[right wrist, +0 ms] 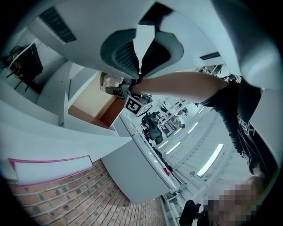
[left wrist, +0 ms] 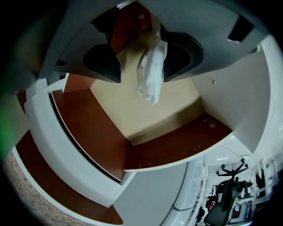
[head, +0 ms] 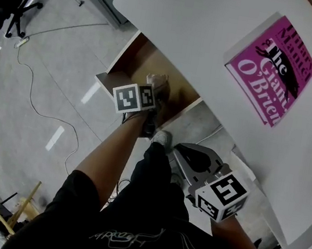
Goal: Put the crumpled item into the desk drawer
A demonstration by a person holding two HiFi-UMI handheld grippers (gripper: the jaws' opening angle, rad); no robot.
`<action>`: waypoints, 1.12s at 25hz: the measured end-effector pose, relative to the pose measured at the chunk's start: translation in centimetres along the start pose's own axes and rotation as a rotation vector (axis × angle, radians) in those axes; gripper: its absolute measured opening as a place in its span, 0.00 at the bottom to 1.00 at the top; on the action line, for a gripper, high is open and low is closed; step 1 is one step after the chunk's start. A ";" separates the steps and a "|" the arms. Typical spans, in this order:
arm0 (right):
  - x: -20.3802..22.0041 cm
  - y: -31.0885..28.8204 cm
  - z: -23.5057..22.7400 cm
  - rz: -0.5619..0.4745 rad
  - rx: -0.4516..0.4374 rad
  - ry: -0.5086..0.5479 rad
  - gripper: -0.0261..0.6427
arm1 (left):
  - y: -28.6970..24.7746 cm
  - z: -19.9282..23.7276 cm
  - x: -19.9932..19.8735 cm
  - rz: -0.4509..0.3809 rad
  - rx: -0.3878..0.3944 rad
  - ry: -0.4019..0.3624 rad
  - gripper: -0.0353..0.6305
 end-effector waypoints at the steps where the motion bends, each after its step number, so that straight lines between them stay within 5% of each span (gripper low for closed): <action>1: -0.1 0.1 0.1 -0.003 0.001 0.000 0.11 | 0.3 0.0 -0.2 -0.016 -0.009 0.001 0.52; 6: 0.0 1.0 0.8 -0.015 0.006 0.004 0.11 | 2.6 -1.3 -1.4 -0.134 0.035 0.022 0.56; 14: -0.7 4.5 3.0 -0.054 0.011 0.032 0.11 | 9.1 -4.0 -0.5 -0.185 0.099 0.054 0.56; 24: -3.7 13.5 7.6 -0.196 -0.001 0.075 0.11 | 24.1 -13.2 5.5 -0.188 0.273 -0.093 0.55; 28: -5.7 18.5 10.1 -0.277 -0.061 0.083 0.11 | 31.0 -19.0 8.4 -0.210 0.375 -0.250 0.43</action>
Point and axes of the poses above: the fingertips, and each gripper's own axes: y backward along the fingers, z to its left, x out of its underside, the point moved 6 cm from there along y, backward along the fingers, and after that the axes turned 5 degrees about y, right-handed, at the moved point
